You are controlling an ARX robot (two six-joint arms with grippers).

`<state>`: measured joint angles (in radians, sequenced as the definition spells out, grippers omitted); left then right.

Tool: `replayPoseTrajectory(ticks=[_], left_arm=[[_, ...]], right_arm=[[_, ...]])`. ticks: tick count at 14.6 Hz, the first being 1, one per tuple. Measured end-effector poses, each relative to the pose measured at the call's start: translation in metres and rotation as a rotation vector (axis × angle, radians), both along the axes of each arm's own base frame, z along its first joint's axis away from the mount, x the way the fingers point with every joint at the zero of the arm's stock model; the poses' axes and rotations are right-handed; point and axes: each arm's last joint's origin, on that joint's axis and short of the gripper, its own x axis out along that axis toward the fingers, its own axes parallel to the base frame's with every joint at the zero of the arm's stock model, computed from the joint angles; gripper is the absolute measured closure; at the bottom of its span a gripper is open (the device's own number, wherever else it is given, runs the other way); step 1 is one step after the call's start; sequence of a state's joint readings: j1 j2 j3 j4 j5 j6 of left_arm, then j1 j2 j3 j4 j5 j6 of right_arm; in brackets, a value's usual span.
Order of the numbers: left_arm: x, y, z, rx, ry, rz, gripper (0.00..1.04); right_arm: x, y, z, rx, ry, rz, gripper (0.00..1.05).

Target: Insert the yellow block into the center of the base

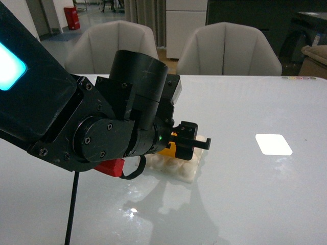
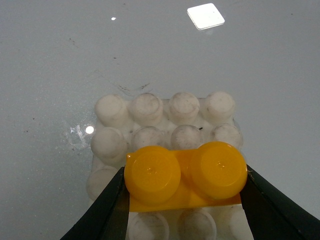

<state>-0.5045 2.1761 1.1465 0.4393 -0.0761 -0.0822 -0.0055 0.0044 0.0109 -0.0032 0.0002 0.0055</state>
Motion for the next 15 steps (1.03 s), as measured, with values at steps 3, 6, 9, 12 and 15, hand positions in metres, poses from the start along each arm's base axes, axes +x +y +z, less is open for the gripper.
replayPoseTrajectory(ticks=[3, 6, 9, 12, 15], left_arm=[[0.005, 0.001, -0.003, -0.004, -0.006, -0.02, 0.48], [0.007, 0.006, -0.004, -0.003, 0.005, -0.051, 0.49], [0.007, 0.012, -0.004, 0.016, 0.015, -0.07, 0.49], [0.006, 0.015, -0.003, 0.04, 0.035, -0.088, 0.49], [0.002, 0.014, -0.01, 0.062, 0.08, -0.084, 0.49]], right_arm=[[0.0, 0.0, 0.0, 0.0, 0.0, 0.0, 0.06], [0.0, 0.0, 0.0, 0.0, 0.0, 0.0, 0.06], [0.0, 0.0, 0.0, 0.0, 0.0, 0.0, 0.06], [0.0, 0.0, 0.0, 0.0, 0.0, 0.0, 0.06], [0.0, 0.0, 0.0, 0.0, 0.0, 0.0, 0.06]])
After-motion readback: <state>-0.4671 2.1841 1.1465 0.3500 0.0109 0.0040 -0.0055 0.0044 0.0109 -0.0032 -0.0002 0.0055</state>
